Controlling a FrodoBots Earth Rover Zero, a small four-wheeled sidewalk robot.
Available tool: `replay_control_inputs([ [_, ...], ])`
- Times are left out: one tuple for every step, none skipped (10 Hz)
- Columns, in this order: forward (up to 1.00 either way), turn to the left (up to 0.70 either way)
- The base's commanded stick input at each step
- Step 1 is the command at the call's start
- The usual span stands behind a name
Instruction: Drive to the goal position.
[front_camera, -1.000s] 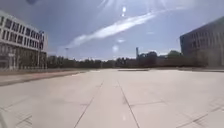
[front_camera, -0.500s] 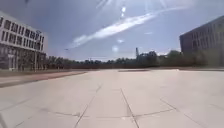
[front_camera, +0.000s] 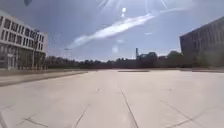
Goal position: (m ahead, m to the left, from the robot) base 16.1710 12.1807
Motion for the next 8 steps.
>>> replay_control_inputs([
  [0.70, -0.01],
  [0.70, -0.01],
  [0.70, -0.01],
  [0.70, -0.01],
  [0.70, -0.01],
  [0.70, -0.01],
  [0.70, -0.01],
  [0.70, -0.01],
])
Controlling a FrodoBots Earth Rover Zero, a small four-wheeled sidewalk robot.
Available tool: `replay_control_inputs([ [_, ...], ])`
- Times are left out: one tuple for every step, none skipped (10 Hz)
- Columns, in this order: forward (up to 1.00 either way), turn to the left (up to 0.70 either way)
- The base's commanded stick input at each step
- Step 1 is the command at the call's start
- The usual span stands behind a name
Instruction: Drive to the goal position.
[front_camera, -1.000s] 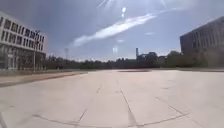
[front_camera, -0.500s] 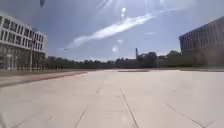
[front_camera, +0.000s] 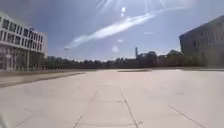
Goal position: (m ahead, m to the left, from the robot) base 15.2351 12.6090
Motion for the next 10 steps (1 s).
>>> replay_control_inputs([
  [0.70, -0.03],
  [0.70, -0.15],
  [0.70, -0.32],
  [0.70, -0.32],
  [0.70, -0.32],
  [0.70, -0.26],
  [0.70, -0.01],
  [0.70, -0.01],
  [0.70, -0.01],
  [0.70, -0.01],
])
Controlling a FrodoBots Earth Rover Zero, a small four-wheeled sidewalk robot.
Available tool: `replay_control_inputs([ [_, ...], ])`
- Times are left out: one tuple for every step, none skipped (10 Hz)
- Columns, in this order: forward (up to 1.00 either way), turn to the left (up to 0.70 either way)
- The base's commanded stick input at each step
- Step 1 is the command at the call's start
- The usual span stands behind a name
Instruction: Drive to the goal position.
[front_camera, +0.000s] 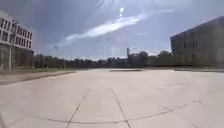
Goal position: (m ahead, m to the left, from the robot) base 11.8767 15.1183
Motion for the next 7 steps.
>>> replay_control_inputs([
  [0.70, -0.01],
  [0.70, -0.01],
  [0.70, -0.01],
  [0.70, -0.01],
  [0.70, -0.01],
  [0.70, -0.01],
  [0.70, -0.01],
])
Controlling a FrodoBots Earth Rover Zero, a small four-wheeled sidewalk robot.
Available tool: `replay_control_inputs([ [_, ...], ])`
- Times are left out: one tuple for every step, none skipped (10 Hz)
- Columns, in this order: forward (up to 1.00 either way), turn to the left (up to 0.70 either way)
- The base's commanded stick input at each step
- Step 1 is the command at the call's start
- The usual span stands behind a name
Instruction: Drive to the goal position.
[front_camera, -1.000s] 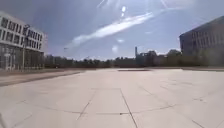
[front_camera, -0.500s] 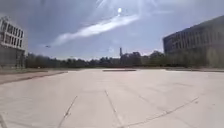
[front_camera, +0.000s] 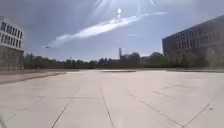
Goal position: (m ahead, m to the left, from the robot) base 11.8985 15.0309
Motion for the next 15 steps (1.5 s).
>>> replay_control_inputs([
  [0.70, -0.01],
  [0.70, -0.01],
  [0.70, -0.01],
  [0.70, -0.01],
  [0.70, -0.01],
  [0.70, -0.01],
  [0.70, -0.01],
  [0.70, -0.01],
  [0.70, -0.01],
  [0.70, -0.01],
  [0.70, -0.01],
  [0.70, -0.01],
  [0.70, -0.01],
  [0.70, -0.01],
  [0.70, -0.01],
])
